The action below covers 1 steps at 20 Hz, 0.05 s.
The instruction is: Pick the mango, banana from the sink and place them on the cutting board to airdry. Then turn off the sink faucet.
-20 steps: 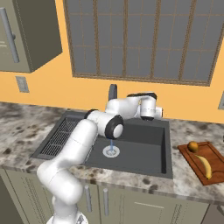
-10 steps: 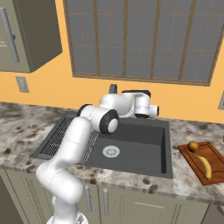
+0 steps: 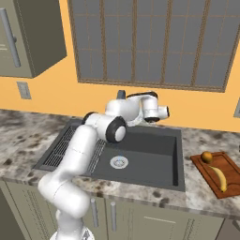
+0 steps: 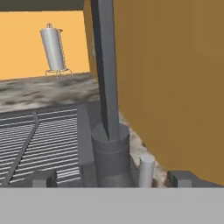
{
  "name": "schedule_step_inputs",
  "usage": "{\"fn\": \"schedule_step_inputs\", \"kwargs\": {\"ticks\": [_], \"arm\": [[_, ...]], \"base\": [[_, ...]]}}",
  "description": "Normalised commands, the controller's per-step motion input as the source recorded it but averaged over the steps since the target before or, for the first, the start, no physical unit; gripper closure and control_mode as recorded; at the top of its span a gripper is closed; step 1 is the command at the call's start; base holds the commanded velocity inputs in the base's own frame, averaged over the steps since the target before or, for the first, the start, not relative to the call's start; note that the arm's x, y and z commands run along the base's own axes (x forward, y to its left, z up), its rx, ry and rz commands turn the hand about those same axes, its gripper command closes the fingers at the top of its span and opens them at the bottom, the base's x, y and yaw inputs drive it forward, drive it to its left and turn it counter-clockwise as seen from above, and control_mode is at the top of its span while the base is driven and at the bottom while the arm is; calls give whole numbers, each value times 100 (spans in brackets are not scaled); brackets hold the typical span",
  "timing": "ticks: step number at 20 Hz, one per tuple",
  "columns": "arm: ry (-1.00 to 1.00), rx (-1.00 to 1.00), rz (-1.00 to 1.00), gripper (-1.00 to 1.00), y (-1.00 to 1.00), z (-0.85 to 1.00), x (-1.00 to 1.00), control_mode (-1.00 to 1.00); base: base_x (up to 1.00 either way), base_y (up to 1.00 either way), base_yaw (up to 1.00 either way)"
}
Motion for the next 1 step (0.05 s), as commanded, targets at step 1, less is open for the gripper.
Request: {"fn": "schedule_step_inputs", "kwargs": {"ticks": [1], "arm": [[-3,-9,26,-100,100,-4,17,-100]], "base": [[0,0,0]]}}
